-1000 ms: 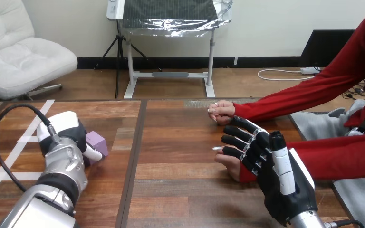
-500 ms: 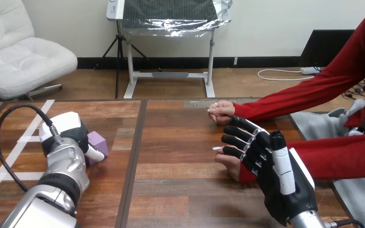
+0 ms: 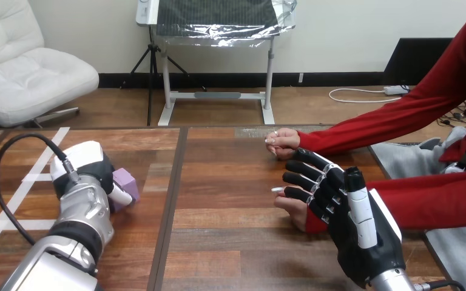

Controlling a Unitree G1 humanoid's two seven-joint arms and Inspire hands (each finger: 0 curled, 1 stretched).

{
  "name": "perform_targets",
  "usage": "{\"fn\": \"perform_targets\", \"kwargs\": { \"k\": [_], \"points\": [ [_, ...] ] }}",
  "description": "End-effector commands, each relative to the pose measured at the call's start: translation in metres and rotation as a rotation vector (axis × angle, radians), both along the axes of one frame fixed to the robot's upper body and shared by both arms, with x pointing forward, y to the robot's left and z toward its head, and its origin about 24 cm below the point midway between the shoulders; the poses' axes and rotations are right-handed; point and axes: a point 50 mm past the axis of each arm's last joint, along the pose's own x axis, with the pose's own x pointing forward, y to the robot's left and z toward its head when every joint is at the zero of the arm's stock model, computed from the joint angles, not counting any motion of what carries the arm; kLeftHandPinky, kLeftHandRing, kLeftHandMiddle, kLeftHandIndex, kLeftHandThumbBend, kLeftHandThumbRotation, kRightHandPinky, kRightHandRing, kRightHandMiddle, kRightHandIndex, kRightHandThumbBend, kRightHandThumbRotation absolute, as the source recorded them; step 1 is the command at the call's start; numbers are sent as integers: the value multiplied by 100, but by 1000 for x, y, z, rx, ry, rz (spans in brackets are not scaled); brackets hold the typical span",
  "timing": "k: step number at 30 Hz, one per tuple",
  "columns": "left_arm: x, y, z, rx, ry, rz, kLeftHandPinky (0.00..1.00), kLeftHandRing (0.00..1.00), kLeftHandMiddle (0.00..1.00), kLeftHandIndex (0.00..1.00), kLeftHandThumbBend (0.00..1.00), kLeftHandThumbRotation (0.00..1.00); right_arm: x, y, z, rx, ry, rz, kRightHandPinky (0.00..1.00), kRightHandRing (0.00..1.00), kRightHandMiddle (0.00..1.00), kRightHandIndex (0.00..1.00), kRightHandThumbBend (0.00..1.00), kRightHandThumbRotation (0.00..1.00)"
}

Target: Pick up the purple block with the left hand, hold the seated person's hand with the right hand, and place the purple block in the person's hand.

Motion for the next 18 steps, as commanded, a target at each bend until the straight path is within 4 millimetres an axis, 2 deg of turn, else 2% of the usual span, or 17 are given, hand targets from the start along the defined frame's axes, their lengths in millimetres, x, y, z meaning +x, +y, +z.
{"fn": "perform_targets", "kwargs": {
  "k": [1, 9, 14, 18],
  "points": [
    [15, -5, 23, -2, -91, -21, 41, 53, 58, 64, 66, 2, 13, 2, 23, -20, -102, 17, 79, 80, 80, 80, 90, 87],
    [14, -5, 23, -14, -101, -15, 19, 26, 36, 69, 66, 0, 13, 1, 23, -17, -104, 20, 80, 80, 80, 80, 90, 87],
    [15, -5, 23, -2, -106, -21, 13, 20, 31, 70, 66, 0, 13, 1, 23, -17, -102, 20, 79, 80, 80, 81, 90, 87],
    [14, -4, 23, 6, -108, -24, 19, 24, 34, 70, 67, 0, 13, 1, 23, -18, -103, 22, 79, 80, 80, 81, 90, 87]
  ]
}}
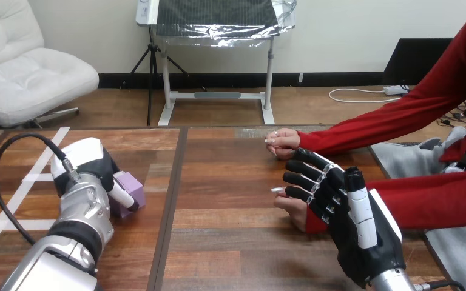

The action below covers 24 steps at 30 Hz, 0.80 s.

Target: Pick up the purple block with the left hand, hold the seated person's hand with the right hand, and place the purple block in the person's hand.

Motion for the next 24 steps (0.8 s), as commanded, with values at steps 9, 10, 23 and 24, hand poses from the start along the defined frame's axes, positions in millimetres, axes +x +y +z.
{"fn": "perform_targets", "kwargs": {
  "k": [9, 10, 23, 24],
  "points": [
    [14, -2, 22, 42, -72, -25, 26, 30, 39, 67, 67, 0, 14, 1, 23, -14, -103, 23, 79, 80, 79, 81, 90, 86],
    [14, -2, 23, 44, -70, -25, 26, 31, 39, 67, 67, 0, 14, 1, 23, -14, -104, 23, 79, 80, 79, 81, 90, 86],
    [14, 0, 24, 62, -76, -26, 30, 36, 44, 64, 70, 0, 14, 1, 22, -11, -99, 21, 79, 80, 80, 81, 89, 86],
    [14, 0, 24, 62, -76, -24, 29, 35, 43, 64, 70, 0, 14, 2, 22, -11, -99, 21, 78, 80, 80, 81, 89, 86]
  ]
}}
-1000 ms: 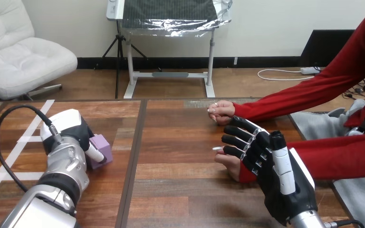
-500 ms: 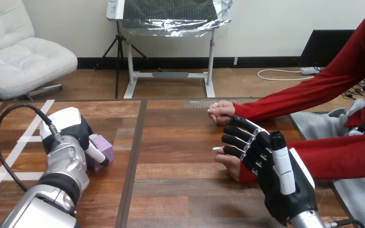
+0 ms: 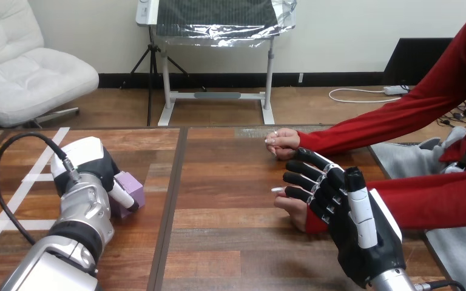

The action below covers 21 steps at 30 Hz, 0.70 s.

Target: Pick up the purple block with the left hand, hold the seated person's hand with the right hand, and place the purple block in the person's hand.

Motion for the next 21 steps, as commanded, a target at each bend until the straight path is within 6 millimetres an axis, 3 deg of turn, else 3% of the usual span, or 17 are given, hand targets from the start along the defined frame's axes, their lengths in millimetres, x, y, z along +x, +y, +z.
{"fn": "perform_targets", "kwargs": {
  "k": [1, 8, 21],
  "points": [
    [14, 0, 24, 49, -76, -20, 27, 34, 42, 64, 70, 0, 14, 2, 22, -11, -100, 21, 78, 80, 80, 81, 89, 86],
    [14, 0, 26, 29, -127, -17, 23, 30, 39, 62, 70, 0, 14, 2, 22, -16, -107, 24, 78, 80, 80, 81, 88, 87],
    [20, -8, 40, -161, -334, 7, 27, 34, 41, 50, 77, 0, 14, 0, 21, -19, -99, 10, 78, 80, 80, 81, 88, 87]
  ]
}}
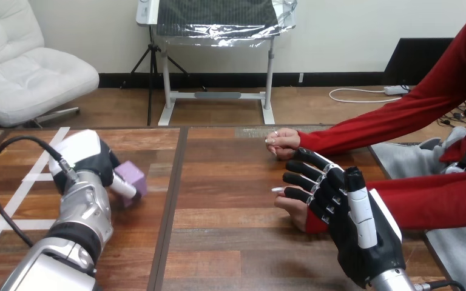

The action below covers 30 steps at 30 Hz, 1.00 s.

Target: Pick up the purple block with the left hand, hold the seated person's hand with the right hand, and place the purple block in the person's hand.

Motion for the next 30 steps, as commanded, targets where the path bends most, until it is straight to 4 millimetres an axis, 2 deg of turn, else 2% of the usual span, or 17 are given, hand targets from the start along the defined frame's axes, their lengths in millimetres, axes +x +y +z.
{"fn": "perform_targets", "kwargs": {
  "k": [1, 10, 14, 16, 21, 30],
  "points": [
    [18, -8, 35, -73, -204, -21, 26, 33, 40, 50, 76, 0, 14, 0, 21, -18, -100, 9, 78, 80, 80, 81, 88, 87],
    [15, -16, 47, -242, -371, -39, 19, 26, 35, 49, 74, 0, 15, -2, 21, -60, -116, -44, 83, 83, 81, 82, 86, 89],
    [10, -21, 52, -308, -443, -54, 19, 26, 35, 49, 73, 0, 15, -3, 21, -71, -121, -76, 88, 86, 83, 83, 85, 90],
    [8, -22, 54, -334, -463, -57, 20, 28, 37, 49, 72, 0, 16, -3, 21, -79, -126, -84, 94, 89, 86, 85, 83, 91],
    [-3, -28, 59, -400, -529, -85, 22, 30, 39, 49, 71, 0, 16, -6, 21, -120, -141, -121, 98, 92, 90, 87, 81, 91],
    [-20, -34, 66, -495, -588, -121, 32, 39, 45, 48, 67, 0, 17, -13, 21, -256, -169, -194, 96, 93, 91, 88, 81, 90]
  ]
}}
